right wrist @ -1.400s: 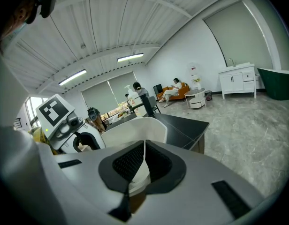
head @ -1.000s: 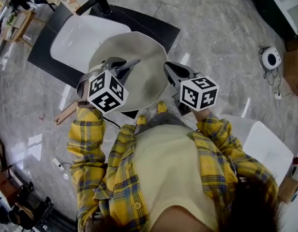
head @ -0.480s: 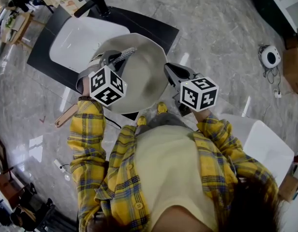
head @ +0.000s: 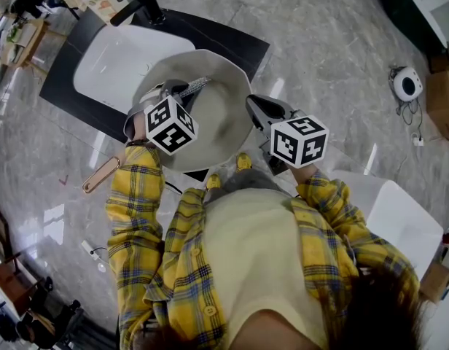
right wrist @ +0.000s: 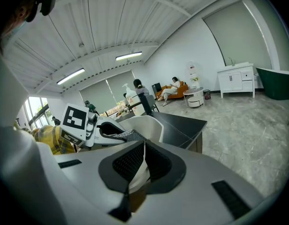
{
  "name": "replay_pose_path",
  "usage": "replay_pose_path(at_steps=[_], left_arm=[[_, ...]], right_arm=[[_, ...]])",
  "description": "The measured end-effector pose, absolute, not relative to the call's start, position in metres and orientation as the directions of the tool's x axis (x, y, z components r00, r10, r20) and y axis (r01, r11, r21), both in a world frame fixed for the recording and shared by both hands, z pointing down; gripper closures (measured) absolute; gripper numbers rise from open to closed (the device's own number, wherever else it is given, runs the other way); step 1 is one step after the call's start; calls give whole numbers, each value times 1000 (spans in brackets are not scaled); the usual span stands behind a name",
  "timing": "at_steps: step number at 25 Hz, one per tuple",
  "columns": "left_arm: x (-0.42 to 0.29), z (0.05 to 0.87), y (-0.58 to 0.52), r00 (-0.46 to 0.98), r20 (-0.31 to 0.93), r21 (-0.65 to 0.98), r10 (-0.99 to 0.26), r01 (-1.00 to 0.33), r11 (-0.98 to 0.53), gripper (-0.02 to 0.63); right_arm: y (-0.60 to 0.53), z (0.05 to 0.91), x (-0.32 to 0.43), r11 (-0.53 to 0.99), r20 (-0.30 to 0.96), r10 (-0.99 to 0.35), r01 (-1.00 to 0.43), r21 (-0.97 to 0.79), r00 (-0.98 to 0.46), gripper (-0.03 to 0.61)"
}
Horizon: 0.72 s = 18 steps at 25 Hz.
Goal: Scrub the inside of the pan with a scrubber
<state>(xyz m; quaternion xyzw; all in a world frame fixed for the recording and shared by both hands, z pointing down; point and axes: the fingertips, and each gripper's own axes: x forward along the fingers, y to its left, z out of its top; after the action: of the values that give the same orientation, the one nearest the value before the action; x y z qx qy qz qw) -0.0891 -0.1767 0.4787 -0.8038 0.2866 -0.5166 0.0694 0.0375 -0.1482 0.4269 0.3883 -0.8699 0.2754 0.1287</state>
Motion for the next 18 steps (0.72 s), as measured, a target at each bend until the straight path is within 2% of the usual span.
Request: replay_pose_path(at_steps=[18], left_arm=[[-73, 484, -134, 357, 864, -236, -356, -338, -911, 518]], right_arm=[[-145, 425, 37, 553, 432, -603, -741, -381, -671, 561]])
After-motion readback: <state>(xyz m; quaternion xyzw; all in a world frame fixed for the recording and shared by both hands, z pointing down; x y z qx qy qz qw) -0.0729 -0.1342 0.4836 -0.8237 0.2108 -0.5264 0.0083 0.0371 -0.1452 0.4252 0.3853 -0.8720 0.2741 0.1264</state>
